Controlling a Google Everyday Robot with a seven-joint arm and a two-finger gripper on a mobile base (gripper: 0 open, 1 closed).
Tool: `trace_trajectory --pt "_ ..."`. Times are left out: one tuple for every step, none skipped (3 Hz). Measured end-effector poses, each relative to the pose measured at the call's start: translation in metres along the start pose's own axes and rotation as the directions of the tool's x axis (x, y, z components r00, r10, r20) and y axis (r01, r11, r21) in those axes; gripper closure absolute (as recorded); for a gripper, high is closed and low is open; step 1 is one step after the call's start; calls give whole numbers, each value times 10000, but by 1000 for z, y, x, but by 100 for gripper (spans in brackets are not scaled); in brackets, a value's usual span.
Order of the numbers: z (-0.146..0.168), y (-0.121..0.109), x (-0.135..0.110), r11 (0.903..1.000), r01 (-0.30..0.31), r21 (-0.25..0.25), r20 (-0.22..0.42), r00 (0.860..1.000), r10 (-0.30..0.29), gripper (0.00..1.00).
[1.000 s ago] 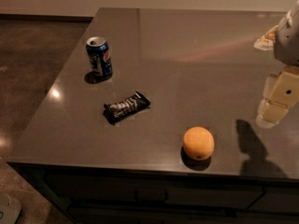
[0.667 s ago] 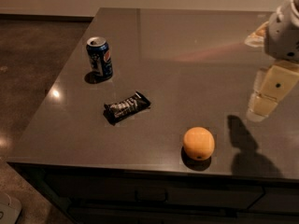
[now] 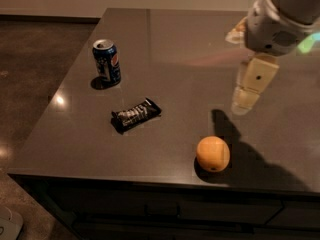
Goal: Pick rxbar chocolate
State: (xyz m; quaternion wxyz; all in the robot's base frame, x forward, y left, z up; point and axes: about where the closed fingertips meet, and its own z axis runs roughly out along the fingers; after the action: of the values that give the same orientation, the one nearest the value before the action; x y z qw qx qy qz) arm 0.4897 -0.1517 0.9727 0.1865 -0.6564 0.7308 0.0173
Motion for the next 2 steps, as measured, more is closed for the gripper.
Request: trace_trajectory --pt "18 -9 -23 9980 556 -307 324 9980 -546 0" --pt "39 -13 -42 9922 1082 -626 507 9932 -1051 0"
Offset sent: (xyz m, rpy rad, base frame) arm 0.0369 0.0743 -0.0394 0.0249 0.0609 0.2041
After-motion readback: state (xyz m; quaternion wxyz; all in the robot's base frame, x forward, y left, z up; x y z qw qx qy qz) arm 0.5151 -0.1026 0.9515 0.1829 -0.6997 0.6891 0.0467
